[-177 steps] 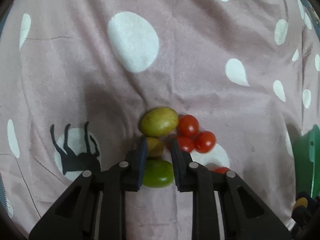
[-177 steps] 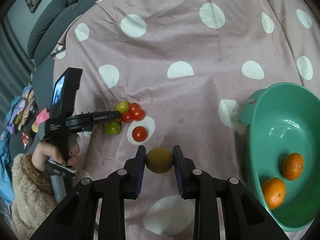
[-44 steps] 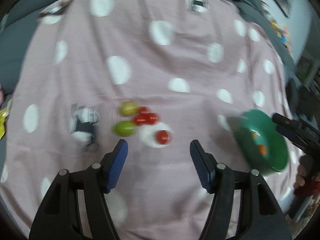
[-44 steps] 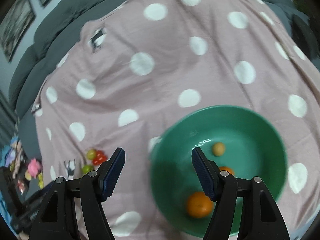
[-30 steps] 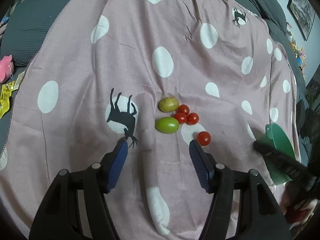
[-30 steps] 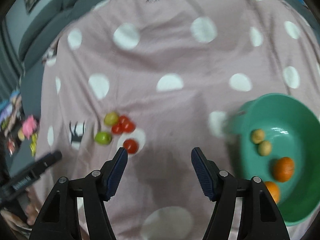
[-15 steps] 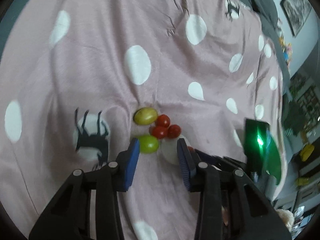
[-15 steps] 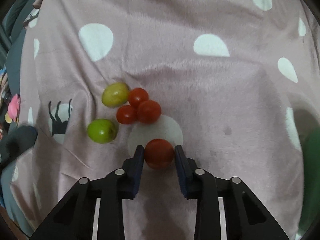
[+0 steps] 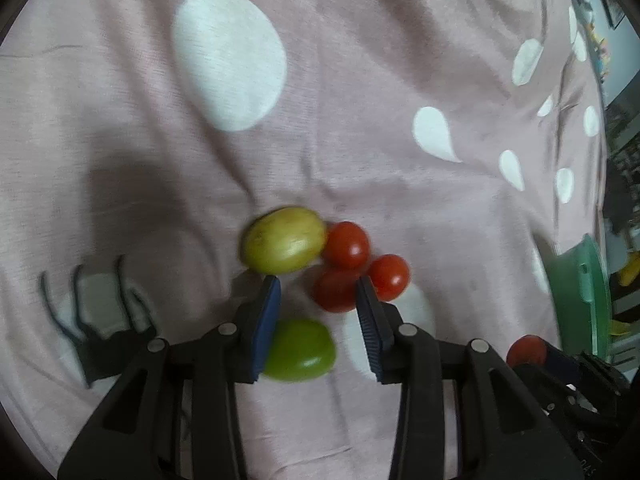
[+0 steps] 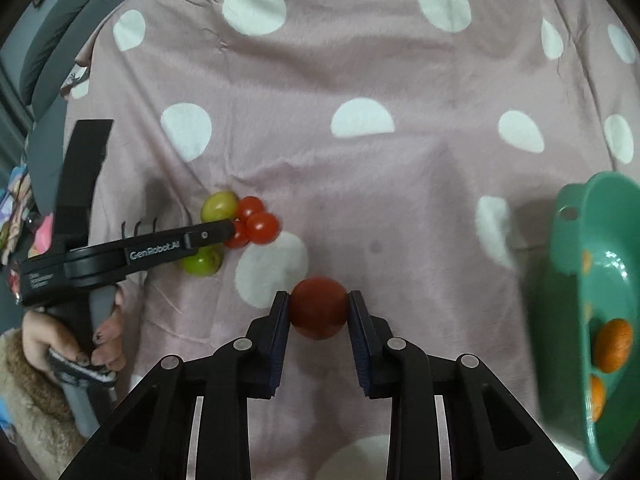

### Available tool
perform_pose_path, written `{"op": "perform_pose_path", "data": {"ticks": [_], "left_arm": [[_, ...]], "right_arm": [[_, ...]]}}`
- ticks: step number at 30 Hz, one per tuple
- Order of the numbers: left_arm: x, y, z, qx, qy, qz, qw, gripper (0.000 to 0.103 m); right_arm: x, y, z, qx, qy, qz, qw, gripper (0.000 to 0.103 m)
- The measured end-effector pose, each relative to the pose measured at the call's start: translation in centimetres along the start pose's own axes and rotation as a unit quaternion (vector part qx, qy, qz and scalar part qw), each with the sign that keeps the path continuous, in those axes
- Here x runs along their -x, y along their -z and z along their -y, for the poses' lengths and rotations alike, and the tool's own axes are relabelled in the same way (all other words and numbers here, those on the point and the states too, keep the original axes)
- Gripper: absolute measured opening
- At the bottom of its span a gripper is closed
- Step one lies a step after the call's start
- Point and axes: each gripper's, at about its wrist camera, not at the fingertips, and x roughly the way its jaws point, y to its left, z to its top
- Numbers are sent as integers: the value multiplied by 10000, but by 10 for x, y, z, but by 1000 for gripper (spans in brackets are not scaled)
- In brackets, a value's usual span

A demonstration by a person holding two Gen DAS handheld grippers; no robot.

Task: Organize fruits
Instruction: 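Lift the red tomato with the right gripper and carry it over the basin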

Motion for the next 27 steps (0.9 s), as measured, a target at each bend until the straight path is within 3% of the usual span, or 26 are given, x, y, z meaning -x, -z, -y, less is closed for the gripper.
{"op": "perform_pose_path", "data": {"ticks": [4, 8, 9, 11, 17, 27], "left_arm": [[-6, -2, 0, 61, 148, -28, 9999, 38], [-5, -2, 1, -7, 31, 95, 9999, 38], [-4, 0, 2, -86, -1, 142, 9999, 37], [-2, 0, 4, -85, 209, 242, 9995, 21], [5, 11, 10, 87, 42, 341, 9994, 20], [80, 62, 35, 363, 180, 1016, 9940, 20]], "right_arm": [[2, -2, 4, -53, -97, 52, 9999, 31], [1, -4, 0, -106, -135, 15, 9999, 31], [2, -5, 2, -123, -142, 13, 9998, 31], [1, -7, 4, -175, -167, 22, 9997, 31], [9, -7, 8, -273, -260, 77, 9993, 31], [45, -7, 10, -132, -439, 414, 9981, 31]]}}
